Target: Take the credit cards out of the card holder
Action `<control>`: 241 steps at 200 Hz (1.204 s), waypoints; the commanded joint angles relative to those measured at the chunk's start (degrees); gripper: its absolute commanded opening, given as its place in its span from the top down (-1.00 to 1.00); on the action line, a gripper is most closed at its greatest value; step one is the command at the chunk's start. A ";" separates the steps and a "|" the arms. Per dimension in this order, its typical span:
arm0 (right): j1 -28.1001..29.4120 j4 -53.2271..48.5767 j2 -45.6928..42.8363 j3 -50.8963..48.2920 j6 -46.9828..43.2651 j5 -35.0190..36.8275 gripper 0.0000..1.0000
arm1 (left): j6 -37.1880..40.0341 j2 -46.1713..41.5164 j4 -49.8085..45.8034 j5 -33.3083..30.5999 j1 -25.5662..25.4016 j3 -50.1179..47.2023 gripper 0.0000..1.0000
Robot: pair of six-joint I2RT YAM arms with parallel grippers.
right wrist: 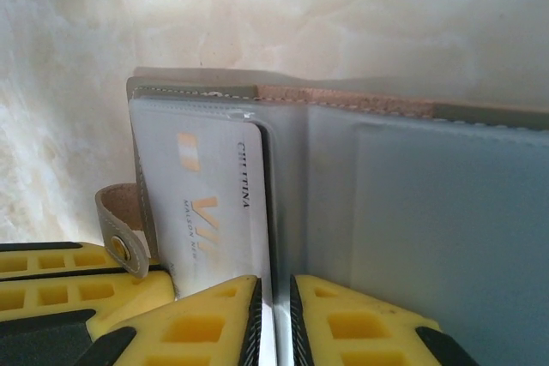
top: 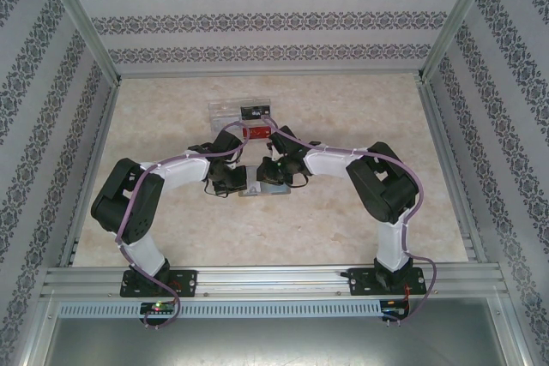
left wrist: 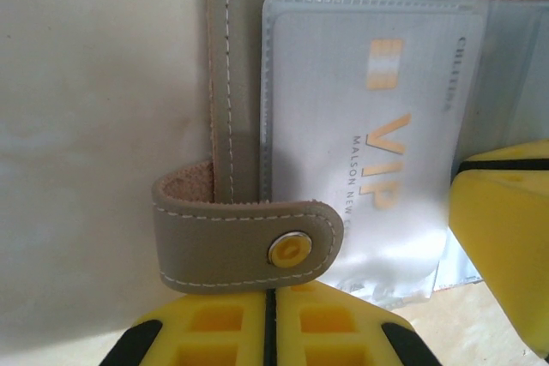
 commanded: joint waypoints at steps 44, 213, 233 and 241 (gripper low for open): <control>1.25 3.70 2.54 1.09 2.03 -5.39 0.68 | 0.16 2.06 -0.95 -0.54 -0.26 0.00 1.00; -2.83 3.47 -4.88 -4.73 -0.30 -2.14 0.94 | 0.63 -0.88 -2.82 -1.62 -0.21 1.21 0.97; -1.78 3.76 -4.25 -3.61 -0.52 -2.40 0.83 | 0.82 -1.98 -2.60 -1.28 -0.24 1.52 0.88; -1.46 3.73 -3.91 -3.17 -0.56 -2.33 0.79 | 0.84 -2.61 -2.68 -1.21 -0.24 1.79 0.84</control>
